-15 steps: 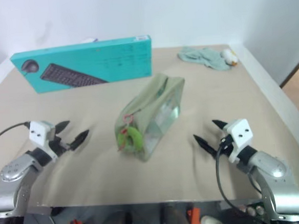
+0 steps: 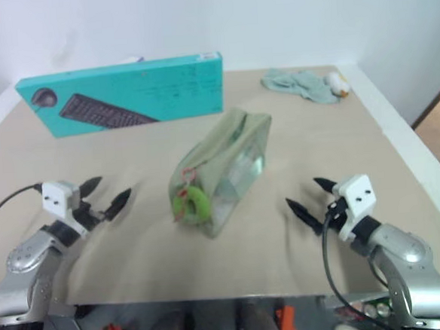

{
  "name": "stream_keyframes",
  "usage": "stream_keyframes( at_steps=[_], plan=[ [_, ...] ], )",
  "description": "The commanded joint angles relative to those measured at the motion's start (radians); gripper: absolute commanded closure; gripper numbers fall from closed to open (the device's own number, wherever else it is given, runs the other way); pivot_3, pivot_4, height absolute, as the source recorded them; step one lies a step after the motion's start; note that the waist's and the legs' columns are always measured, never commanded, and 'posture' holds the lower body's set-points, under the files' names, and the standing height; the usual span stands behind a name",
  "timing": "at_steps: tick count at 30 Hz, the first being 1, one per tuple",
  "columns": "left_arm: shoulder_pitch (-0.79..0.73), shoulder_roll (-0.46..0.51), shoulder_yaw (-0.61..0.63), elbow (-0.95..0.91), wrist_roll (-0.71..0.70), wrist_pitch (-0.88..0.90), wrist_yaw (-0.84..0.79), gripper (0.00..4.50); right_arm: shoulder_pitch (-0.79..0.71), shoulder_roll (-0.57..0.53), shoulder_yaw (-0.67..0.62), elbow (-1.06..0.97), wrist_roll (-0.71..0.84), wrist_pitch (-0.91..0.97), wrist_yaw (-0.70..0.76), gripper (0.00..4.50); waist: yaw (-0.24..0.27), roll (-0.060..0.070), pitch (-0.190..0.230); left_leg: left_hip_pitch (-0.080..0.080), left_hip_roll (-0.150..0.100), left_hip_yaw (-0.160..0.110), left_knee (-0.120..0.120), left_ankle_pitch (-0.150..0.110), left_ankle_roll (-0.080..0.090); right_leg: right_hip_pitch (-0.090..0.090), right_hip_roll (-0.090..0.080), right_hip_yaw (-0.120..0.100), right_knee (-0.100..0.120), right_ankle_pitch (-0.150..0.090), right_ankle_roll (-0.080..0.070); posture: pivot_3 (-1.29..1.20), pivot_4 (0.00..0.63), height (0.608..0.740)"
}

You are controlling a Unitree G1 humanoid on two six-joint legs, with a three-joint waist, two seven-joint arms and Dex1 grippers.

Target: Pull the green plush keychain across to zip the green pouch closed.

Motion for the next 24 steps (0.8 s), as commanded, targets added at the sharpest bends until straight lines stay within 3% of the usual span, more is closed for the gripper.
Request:
stream_keyframes(
  at_steps=[1,6,13,17,24],
  plan=[
    [0.004,0.012,0.025,-0.045,-0.016,-0.03,-0.01,0.0,-0.009,-0.025,-0.027,-0.02,-0.003,-0.021,0.012,0.03,0.0,0.0,0.0,0.0,0.0,0.0,0.0,0.0,0.0,0.0,0.0,0.0,0.0,0.0,0.0,0.0,0.15,0.74],
    [-0.08,0.118,0.031,-0.026,-0.116,0.018,-0.191,0.0,-0.079,-0.1,-0.03,0.062,-0.016,-0.049,0.081,0.03,0.0,-0.002,0.001,0.0,0.0,0.002,0.001,0.0,0.0,0.0,0.002,0.0,0.0,0.001,-0.001,0.0,0.15,0.74],
    [-0.262,0.355,0.033,-0.031,-0.326,0.257,-0.457,0.0,-0.449,-0.284,0.052,0.318,-0.04,-0.103,0.302,0.03,-0.006,-0.002,0.002,-0.002,0.001,0.006,0.001,0.001,0.002,-0.006,0.005,0.002,0.0,0.005,-0.001,0.0,0.15,0.74],
    [-0.297,0.392,0.016,-0.064,-0.384,0.331,-0.513,0.0,-0.674,-0.286,0.16,0.506,-0.105,-0.187,0.408,0.03,-0.006,-0.003,0.003,-0.003,0.002,0.006,-0.001,0.0,0.002,-0.006,0.008,0.005,-0.001,0.003,-0.003,0.0,0.15,0.74],
    [-0.337,0.342,-0.02,-0.175,-0.462,0.421,-0.476,0.0,-1.001,-0.222,0.313,0.893,-0.227,-0.378,0.573,0.03,-0.005,-0.003,0.003,-0.012,0.003,0.005,0.0,0.0,0.001,-0.015,0.008,0.007,-0.001,0.005,-0.005,0.0,0.15,0.74]
  ],
)
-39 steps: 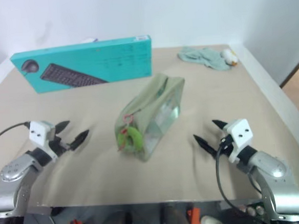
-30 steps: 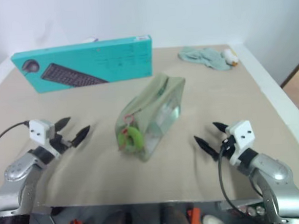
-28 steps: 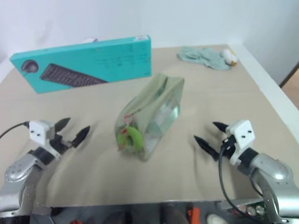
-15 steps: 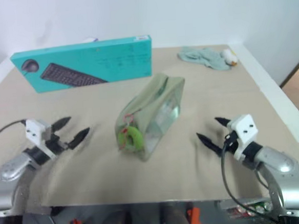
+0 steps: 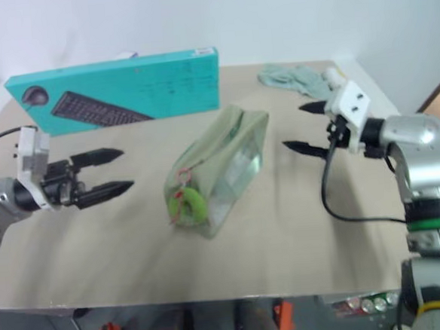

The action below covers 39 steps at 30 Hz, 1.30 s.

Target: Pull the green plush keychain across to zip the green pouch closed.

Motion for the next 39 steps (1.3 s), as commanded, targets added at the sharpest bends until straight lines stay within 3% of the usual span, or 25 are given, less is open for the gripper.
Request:
stream_keyframes(
  at_steps=[1,8,20,25,32,35,39],
  plan=[
    [-0.027,-0.012,0.009,-0.049,-0.03,0.018,0.027,0.0,-0.105,0.015,0.02,0.151,-0.045,-0.101,0.057,0.03,0.001,0.0,0.0,0.0,0.0,0.0,0.0,0.0,0.0,0.0,0.0,0.0,0.0,0.0,0.0,0.0,0.15,0.74],
    [-0.018,-0.043,-0.006,-0.07,-0.01,0.009,0.067,0.0,-0.243,0.074,0.052,0.355,-0.094,-0.222,0.14,0.03,0.001,0.0,0.0,0.0,-0.001,0.0,0.001,0.0,0.0,0.0,-0.002,0.0,0.0,0.002,-0.001,0.0,0.15,0.74],
    [-0.01,-0.074,-0.015,-0.076,0.016,0.001,0.102,0.0,-0.342,0.185,0.038,0.403,-0.077,-0.187,0.213,0.03,0.001,0.0,0.0,0.0,0.0,0.0,0.001,0.001,-0.002,0.0,-0.001,0.0,0.001,0.004,-0.005,0.0,0.15,0.74],
    [-0.014,-0.086,-0.019,-0.068,0.029,-0.003,0.11,0.0,-0.317,0.182,0.027,0.394,-0.072,-0.168,0.221,1.47,0.001,0.0,0.0,0.0,-0.001,0.0,0.001,0.001,-0.002,0.0,-0.002,0.0,0.001,0.005,-0.005,0.0,0.15,0.74],
    [-0.056,-0.109,-0.021,0.0,0.066,-0.026,0.116,0.0,-0.225,0.17,0.005,0.264,-0.043,-0.117,0.217,3.97,0.0,0.0,0.0,0.0,-0.001,0.0,0.001,0.001,-0.002,0.0,-0.002,0.0,0.001,0.005,-0.005,0.0,0.15,0.74],
    [-0.08,-0.114,-0.019,0.063,0.096,-0.057,0.108,0.0,-0.165,0.156,-0.012,0.131,-0.015,-0.045,0.194,4.44,0.001,0.0,0.0,0.001,0.0,-0.001,0.001,0.002,-0.003,0.0,-0.001,-0.001,0.002,0.005,-0.005,0.0,0.15,0.74],
    [-0.1,-0.116,-0.03,0.112,0.131,-0.099,0.088,0.0,-0.078,0.128,-0.028,-0.07,0.014,0.063,0.144,4.44,0.0,0.0,0.0,0.001,0.0,-0.001,0.001,0.002,-0.003,0.0,-0.001,-0.001,0.003,0.005,-0.005,0.0,0.15,0.74]
  ],
)
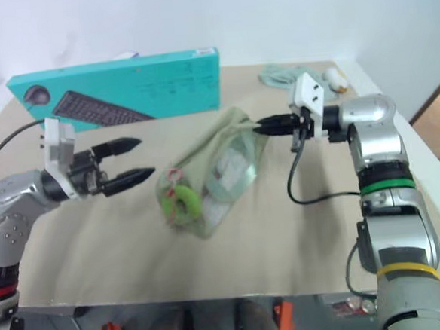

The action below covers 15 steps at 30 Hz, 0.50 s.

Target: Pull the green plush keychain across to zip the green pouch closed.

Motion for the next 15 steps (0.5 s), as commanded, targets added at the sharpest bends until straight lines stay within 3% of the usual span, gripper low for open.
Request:
stream_keyframes(
  at_steps=[1,7,15],
  plan=[
    [-0.033,0.0,0.008,0.023,0.027,-0.051,-0.017,0.0,0.04,-0.034,-0.044,-0.195,0.051,0.098,-0.044,4.44,0.0,0.0,0.0,0.0,0.0,0.0,0.0,0.0,0.0,0.0,0.0,0.0,0.0,0.0,0.0,0.0,0.15,0.74],
    [-0.067,-0.016,0.01,0.087,0.054,-0.09,-0.023,0.0,0.109,-0.106,-0.07,-0.443,0.072,0.295,-0.132,4.44,0.002,0.0,0.0,0.0,-0.001,0.0,0.001,0.0,0.0,0.0,-0.001,0.0,0.001,-0.001,0.002,0.0,0.15,0.74],
    [-0.048,0.03,0.05,0.159,0.065,-0.11,-0.09,0.0,0.284,-0.201,-0.162,-0.935,0.131,0.775,-0.377,4.44,0.002,0.0,0.0,-0.002,-0.001,-0.001,0.001,0.0,0.0,-0.001,-0.001,-0.001,0.001,-0.003,0.005,0.0,0.15,0.74]
  ],
)
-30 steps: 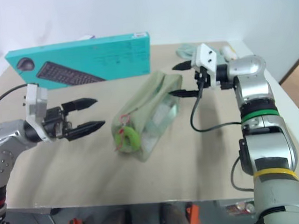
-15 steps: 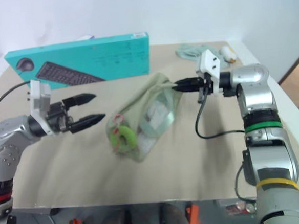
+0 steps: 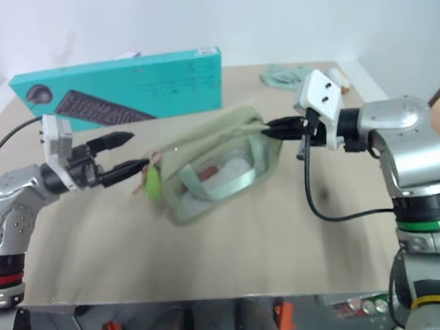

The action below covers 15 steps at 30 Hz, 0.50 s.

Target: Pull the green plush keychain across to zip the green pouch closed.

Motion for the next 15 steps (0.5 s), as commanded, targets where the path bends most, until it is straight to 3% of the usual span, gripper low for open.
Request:
stream_keyframes(
  at_steps=[1,15],
  plan=[
    [0.001,0.047,0.058,0.036,0.011,-0.041,-0.032,0.0,0.071,-0.017,-0.104,-0.253,0.063,0.205,-0.13,4.44,0.0,0.0,0.0,0.0,0.0,0.0,0.0,0.0,0.0,0.0,0.0,0.0,0.0,0.0,0.0,0.0,0.15,0.74],
    [0.012,0.001,0.027,0.003,0.034,-0.057,-0.028,0.0,0.19,0.071,-0.141,-0.545,0.17,0.5,-0.425,4.44,0.0,0.0,0.0,0.0,0.0,0.0,0.003,0.001,0.0,0.0,0.0,0.0,0.001,0.002,0.002,0.0,0.15,0.74]
  ],
)
